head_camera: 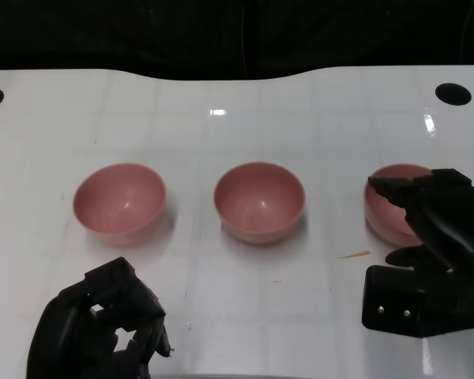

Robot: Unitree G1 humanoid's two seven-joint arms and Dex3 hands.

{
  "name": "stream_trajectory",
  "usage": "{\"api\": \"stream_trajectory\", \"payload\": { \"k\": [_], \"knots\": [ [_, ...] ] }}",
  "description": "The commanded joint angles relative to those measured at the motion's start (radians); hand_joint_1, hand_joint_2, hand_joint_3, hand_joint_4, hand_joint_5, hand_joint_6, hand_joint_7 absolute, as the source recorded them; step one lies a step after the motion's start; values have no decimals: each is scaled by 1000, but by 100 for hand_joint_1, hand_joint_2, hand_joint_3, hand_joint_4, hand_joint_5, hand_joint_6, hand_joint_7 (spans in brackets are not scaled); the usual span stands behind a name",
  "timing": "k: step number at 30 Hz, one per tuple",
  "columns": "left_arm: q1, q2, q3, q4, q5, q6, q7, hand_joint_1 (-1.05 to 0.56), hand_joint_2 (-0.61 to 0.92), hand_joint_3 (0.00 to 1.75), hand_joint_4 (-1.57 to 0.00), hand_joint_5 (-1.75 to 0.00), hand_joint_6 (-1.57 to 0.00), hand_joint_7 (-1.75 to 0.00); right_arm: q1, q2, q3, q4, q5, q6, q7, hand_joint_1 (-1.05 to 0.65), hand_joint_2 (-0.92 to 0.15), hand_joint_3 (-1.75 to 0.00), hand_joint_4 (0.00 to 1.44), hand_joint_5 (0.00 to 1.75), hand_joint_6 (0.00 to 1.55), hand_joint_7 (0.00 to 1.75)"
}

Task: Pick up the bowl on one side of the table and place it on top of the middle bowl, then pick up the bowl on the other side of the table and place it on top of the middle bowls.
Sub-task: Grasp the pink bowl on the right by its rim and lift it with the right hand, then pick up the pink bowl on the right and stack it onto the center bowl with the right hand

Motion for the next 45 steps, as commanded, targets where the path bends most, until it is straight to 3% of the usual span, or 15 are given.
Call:
{"api": "stream_trajectory", "payload": {
  "k": [1,16,17,19,21,24,26,27,29,31,32,35,40,43,45],
  "knots": [
    [12,2,2,-14,-6,4,4,-16,49,115,-91,-156,-91,-131,-51,-24,25,83,-4,25,-7,-55,-85,-1,23,35,35,0],
    [17,1,2,-21,-5,0,3,-16,50,113,-92,-156,-90,-132,-226,-12,139,451,21,-16,-122,-54,-89,0,42,23,42,2],
    [16,1,2,-20,-1,-4,5,-16,51,114,-92,-156,-90,-132,-249,-11,154,503,22,-46,-144,-44,-91,-2,72,59,67,6],
    [16,0,2,-19,4,-9,8,-16,50,115,-92,-157,-91,-132,-289,-6,173,589,37,-90,-162,-35,-92,-6,82,108,82,3],
    [15,0,2,-19,8,-11,10,-16,50,115,-92,-157,-91,-132,-318,-1,181,648,61,-118,-153,-31,-92,-11,80,120,85,2],
    [15,0,2,-17,13,-17,11,-17,51,114,-92,-157,-91,-132,-342,1,191,699,82,-151,-166,-29,-92,-12,78,123,87,2],
    [13,-1,3,-14,15,-23,10,-16,50,116,-92,-157,-91,-133,-353,-1,199,725,91,-187,-195,-29,-92,-9,78,128,107,12],
    [13,-3,3,-14,16,-23,12,-16,50,116,-92,-158,-91,-133,-357,-4,205,739,90,-213,-232,-28,-92,-8,76,147,114,20],
    [14,-5,1,-18,20,-20,18,-16,49,117,-92,-158,-91,-134,-365,-6,215,763,86,-248,-301,-26,-92,-7,79,169,89,105],
    [16,-7,-1,-23,25,-17,24,-16,49,117,-92,-158,-91,-134,-374,-12,223,779,83,-278,-366,-25,-92,-8,85,173,72,152],
    [16,-7,-3,-23,24,-17,23,-16,49,116,-92,-158,-91,-134,-378,-15,226,784,81,-292,-396,-23,-92,-9,88,174,68,165],
    [13,-8,-4,-17,21,-22,19,-16,50,115,-92,-158,-91,-134,-385,-26,232,773,72,-313,-473,-22,-92,-15,89,175,64,174],
    [9,-10,-3,-11,18,-26,14,-15,49,119,-92,-158,-91,-135,-385,-52,223,678,76,-336,-499,-23,-90,-29,88,175,62,175],
    [9,-9,-3,-12,21,-22,16,-16,49,119,-92,-158,-91,-134,-367,-66,205,581,98,-374,-495,-24,-66,-79,90,175,66,175],
    [7,-7,-2,-8,21,-25,13,-17,49,118,-92,-158,-90,-134,-354,-71,195,520,103,-390,-495,-22,-56,-97,89,175,67,175]
  ]
}}
